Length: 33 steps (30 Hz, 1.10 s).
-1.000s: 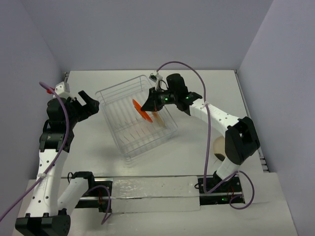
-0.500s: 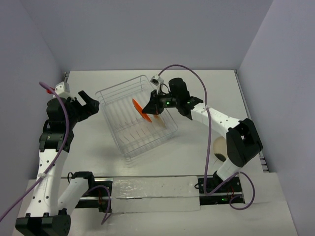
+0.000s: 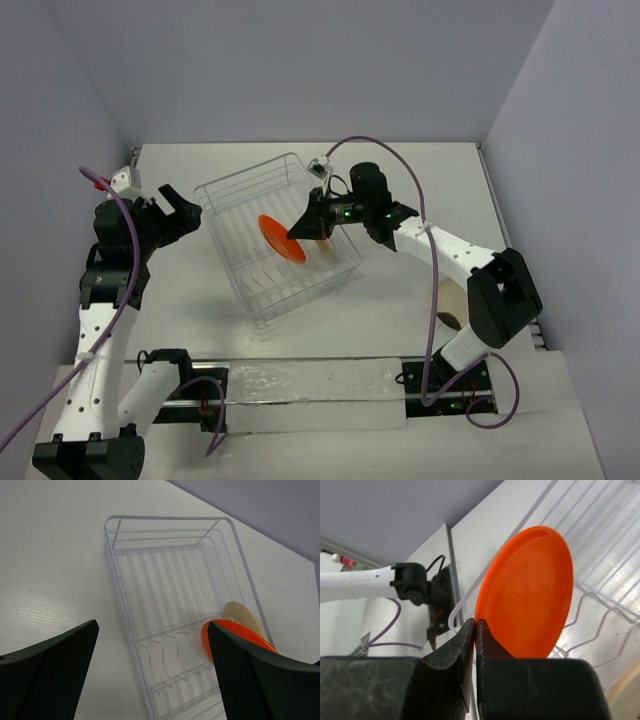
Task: Load the plates into the dish rack
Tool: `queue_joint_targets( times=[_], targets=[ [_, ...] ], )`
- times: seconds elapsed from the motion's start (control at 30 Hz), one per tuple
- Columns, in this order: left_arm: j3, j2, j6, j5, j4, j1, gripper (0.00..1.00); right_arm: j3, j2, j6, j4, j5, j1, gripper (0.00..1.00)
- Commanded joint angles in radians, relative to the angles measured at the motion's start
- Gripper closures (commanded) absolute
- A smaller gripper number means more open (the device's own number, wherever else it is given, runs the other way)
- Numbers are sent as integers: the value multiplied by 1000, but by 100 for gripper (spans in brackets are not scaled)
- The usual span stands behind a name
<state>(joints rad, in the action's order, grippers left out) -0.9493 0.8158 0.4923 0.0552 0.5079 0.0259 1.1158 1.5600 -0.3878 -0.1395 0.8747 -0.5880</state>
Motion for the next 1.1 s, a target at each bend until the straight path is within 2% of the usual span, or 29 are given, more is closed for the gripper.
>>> queue_joint_targets(
  times=[0.0, 0.87, 0.93, 1.03, 1.07],
  targets=[
    [-14, -8, -9, 20, -12, -13, 1, -54, -27, -75, -90, 53, 1, 100],
    [-11, 3, -9, 12, -12, -15, 1, -15, 62, -40, -64, -147, 31, 100],
    [-12, 5, -9, 16, -12, -15, 1, -23, 63, -43, -64, -145, 32, 96],
    [-14, 6, -9, 17, -11, -16, 1, -39, 60, -41, -64, -134, 31, 74],
    [-14, 5, -9, 17, -11, -17, 1, -43, 58, -34, -64, -133, 31, 72]
  ],
)
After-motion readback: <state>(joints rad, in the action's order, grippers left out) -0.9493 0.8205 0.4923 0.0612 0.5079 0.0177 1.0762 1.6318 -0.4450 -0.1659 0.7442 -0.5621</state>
